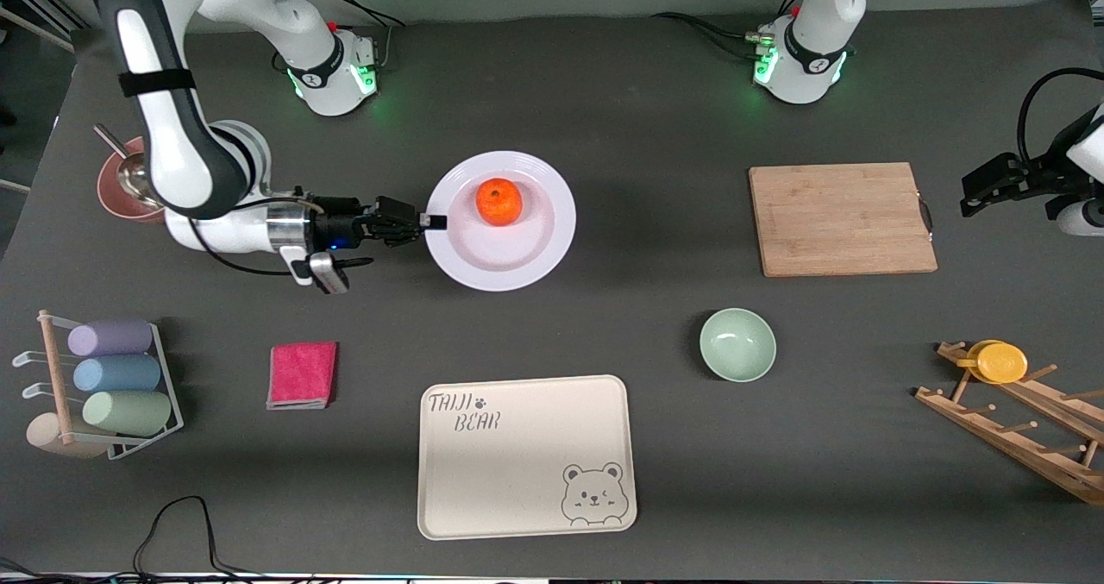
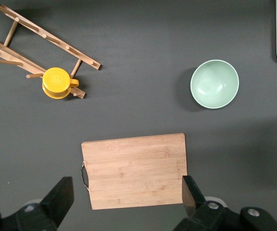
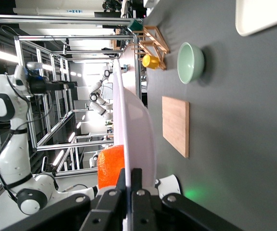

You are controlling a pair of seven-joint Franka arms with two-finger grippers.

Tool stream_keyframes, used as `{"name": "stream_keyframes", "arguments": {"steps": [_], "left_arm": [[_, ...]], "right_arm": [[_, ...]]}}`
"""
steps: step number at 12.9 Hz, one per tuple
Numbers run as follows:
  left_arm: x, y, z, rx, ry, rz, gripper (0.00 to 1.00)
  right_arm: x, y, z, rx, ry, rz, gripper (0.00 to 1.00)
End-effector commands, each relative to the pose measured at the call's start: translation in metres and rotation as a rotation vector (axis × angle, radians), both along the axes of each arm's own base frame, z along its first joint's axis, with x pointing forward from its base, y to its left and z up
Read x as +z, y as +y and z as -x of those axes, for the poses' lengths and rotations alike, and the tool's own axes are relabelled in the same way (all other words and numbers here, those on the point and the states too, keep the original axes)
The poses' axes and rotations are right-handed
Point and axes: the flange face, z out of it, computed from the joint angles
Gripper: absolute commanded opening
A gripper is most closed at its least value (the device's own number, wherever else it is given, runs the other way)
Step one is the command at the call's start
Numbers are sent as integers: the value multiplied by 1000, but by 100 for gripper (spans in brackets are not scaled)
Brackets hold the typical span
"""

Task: Place orange and plate with both arms
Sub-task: 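Carry the plate with the orange onto the cream bear tray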

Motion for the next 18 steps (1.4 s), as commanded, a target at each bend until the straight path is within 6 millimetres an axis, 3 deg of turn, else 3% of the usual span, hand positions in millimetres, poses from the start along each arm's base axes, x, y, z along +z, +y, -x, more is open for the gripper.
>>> {"name": "stream_keyframes", "arguments": {"steps": [1,4,9,13,18], "left_arm": [[4,-3,7,-3,0,0,100],[2,-5,6,-6,5,0,100],[-2,-5,4,-7,10,0,100],[-1,-3,4,7,4,43,100],[-2,-3,3,1,2,25,100]], "right_arm": [[31,6,-38,-4,-10,27,0],[24,-1,-95,-29,-60,64,0],[-31,2,-200,-131,-52,26,0],[-87,3,-244,-184,13,-60,0],[-154,-6,-269,-235,60,-137,0]]}}
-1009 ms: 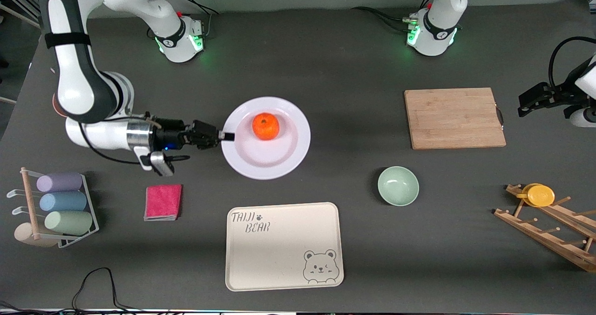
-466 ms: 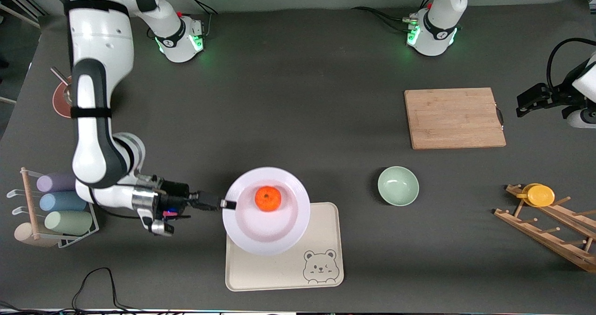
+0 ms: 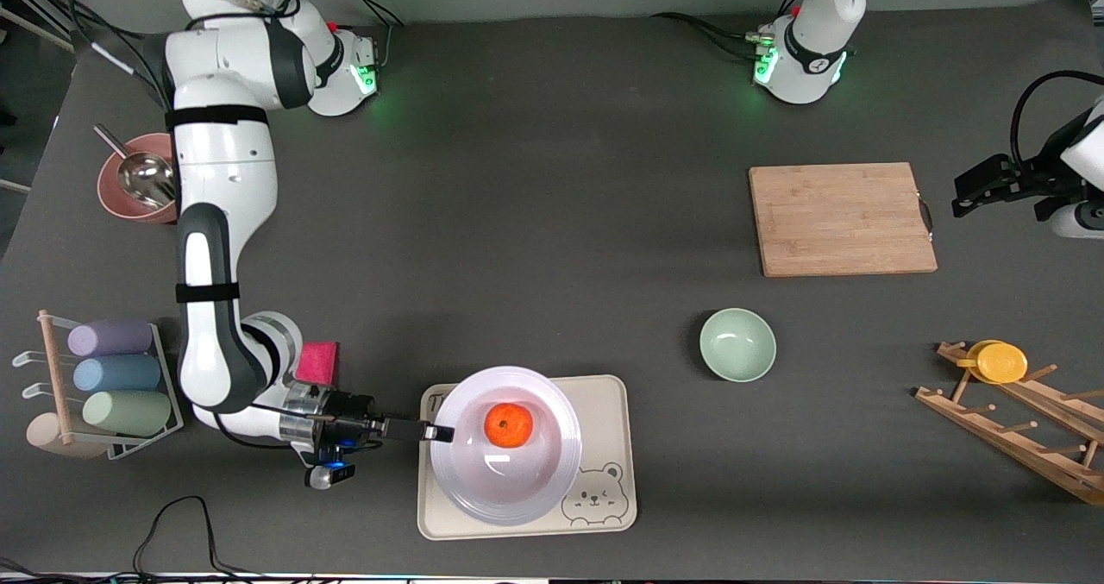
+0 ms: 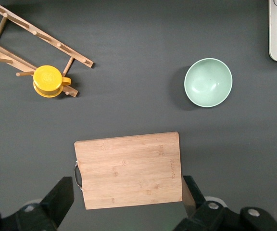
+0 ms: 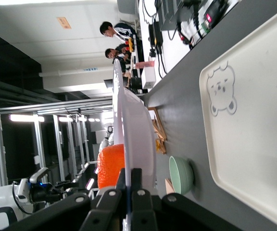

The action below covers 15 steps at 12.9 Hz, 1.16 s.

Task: Place orange and plate with both arms
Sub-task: 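Lower the plate onto the tray and open the right gripper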

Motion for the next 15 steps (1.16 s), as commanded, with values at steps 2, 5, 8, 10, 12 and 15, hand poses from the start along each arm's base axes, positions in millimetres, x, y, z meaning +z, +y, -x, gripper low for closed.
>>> {"name": "stream_keyframes", "arguments": {"steps": [2,5,8,10,12,15], "left_arm": [[2,-2,3,-6,-6,-6,100],[2,-3,3,-11,-4,-21,100],[0,-2,3,-3,0,-20,100],[0,-2,3,7,0,-19,100],[0,-3,3,39,0,-19,100],[-1,-5,2,37,6,-19,100]], "right_arm": [[-34,-3,-19,-41,1,-22,0],[-57,-6,-16,-48,-37,8,0],[-87,-3,-8,-42,-106,49,0],[-100,9,-2,-26,-146,57,0],[-108,11,0,-30,-177,79,0],[-120,16,6,-10,-254,108,0]]}}
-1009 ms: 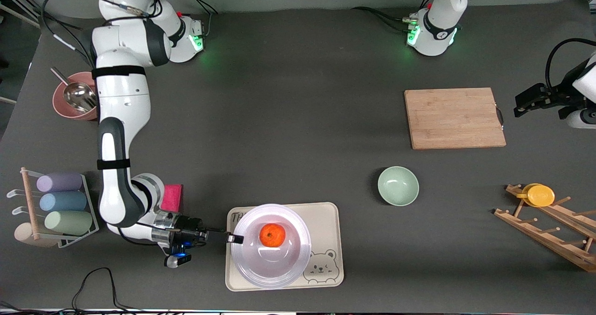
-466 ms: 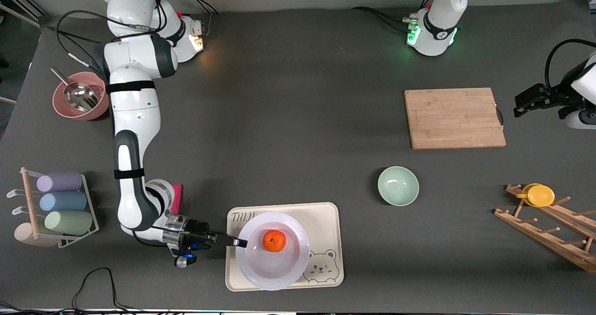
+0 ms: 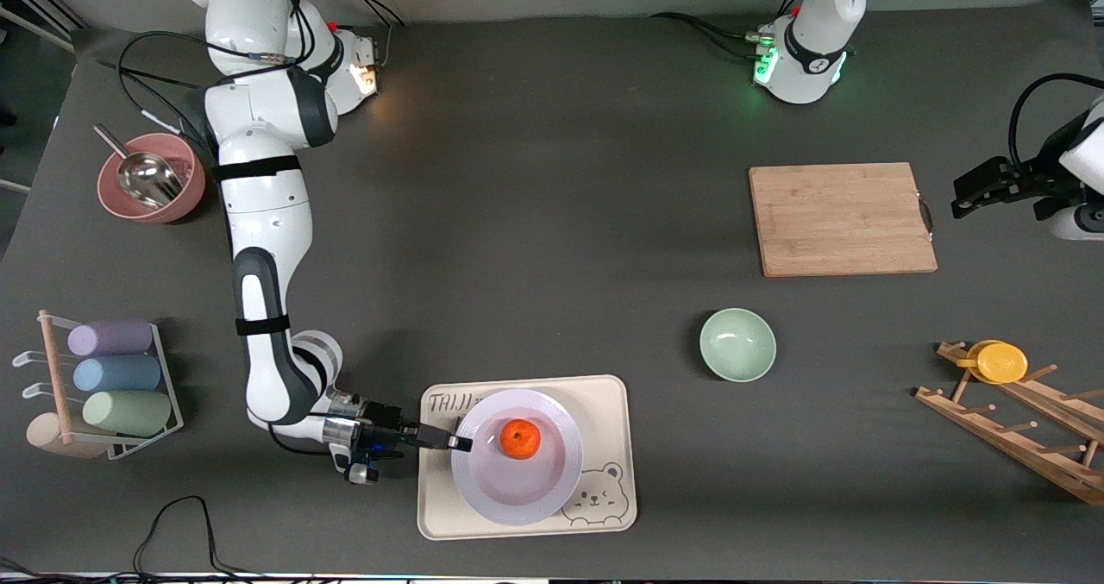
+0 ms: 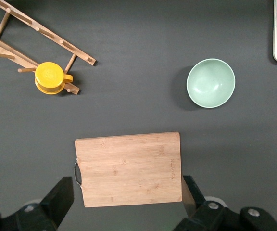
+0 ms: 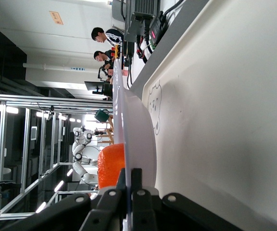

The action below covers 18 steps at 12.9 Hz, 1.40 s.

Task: Place orange and plate with both arms
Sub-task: 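Lower the plate onto the tray and open the right gripper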

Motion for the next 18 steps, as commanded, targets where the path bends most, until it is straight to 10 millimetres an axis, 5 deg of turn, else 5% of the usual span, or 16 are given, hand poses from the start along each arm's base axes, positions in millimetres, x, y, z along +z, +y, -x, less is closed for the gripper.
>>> {"name": "stream_keyframes", "arguments": {"steps": [1,11,12,13,16,18], "left_arm": [[1,-4,2,13,0,-12,100],[1,-4,3,9,11,-4,100],[1,-4,3,6,11,-4,100],[0,-4,3,4,13,-4,100],[0,-5,4,0,14,-4,100],[0,-5,4,0,19,-4,100]], "right_arm": [[-7,11,1,10,-84,0,0],[-12,14,6,9,-141,22,0],[-11,14,6,9,-141,21,21],[-10,14,5,9,-141,20,60],[10,15,-1,8,-162,11,65],[28,10,-7,0,-171,4,100]]}}
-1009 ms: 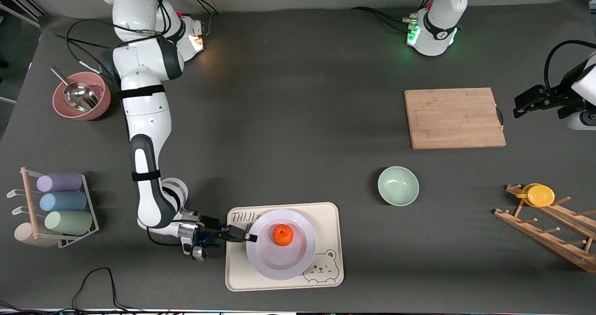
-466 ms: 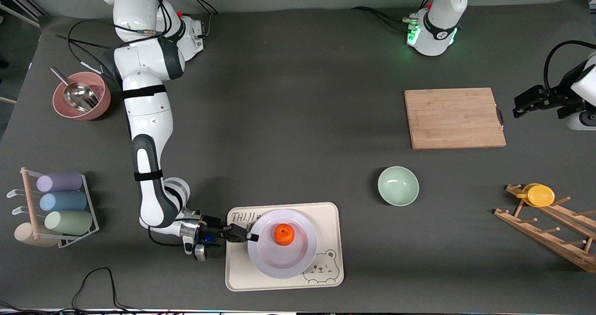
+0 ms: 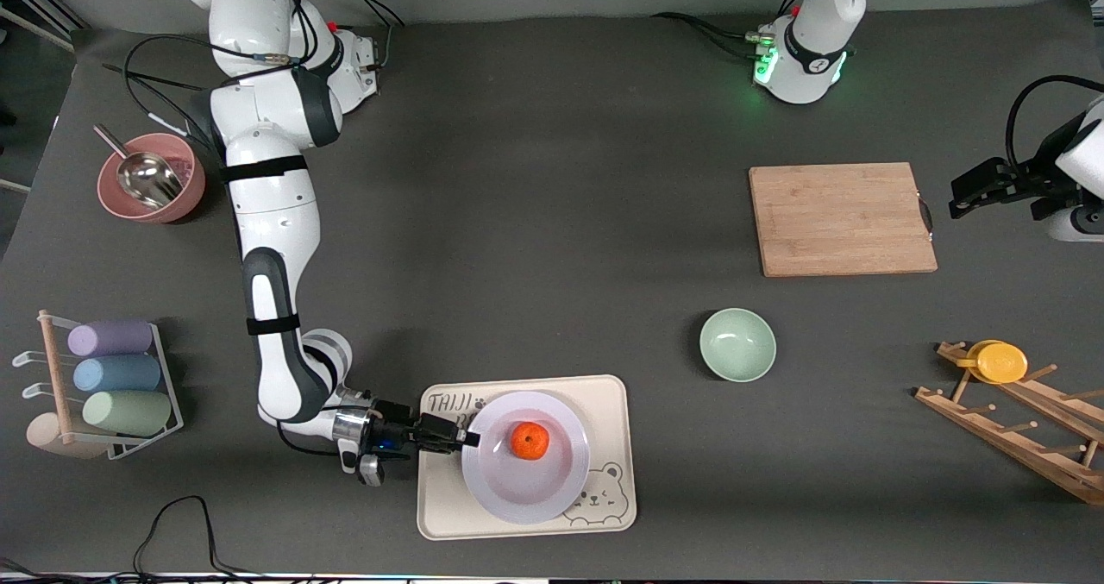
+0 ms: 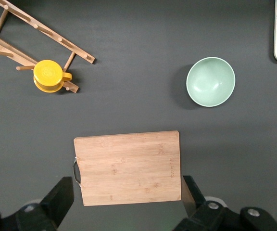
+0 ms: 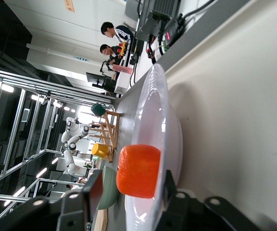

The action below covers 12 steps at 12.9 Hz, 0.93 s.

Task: Place orange and plate with both arms
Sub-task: 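Lower the plate onto the tray and open the right gripper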

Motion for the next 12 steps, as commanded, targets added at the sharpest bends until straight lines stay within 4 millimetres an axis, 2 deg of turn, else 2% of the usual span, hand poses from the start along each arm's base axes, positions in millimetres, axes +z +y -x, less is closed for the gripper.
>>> {"name": "stream_keyframes", "arguments": {"steps": [1,9,12], "left_arm": [[3,-4,5,-2,9,-4,100],[3,-4,5,3,8,-4,100],[3,-4,5,10,8,-5,100]], "right_arm": [[34,-2,-9,-15,-34,-21,100],[85,-14,-11,1,-64,18,100],[110,-20,-11,19,-79,53,100]]}}
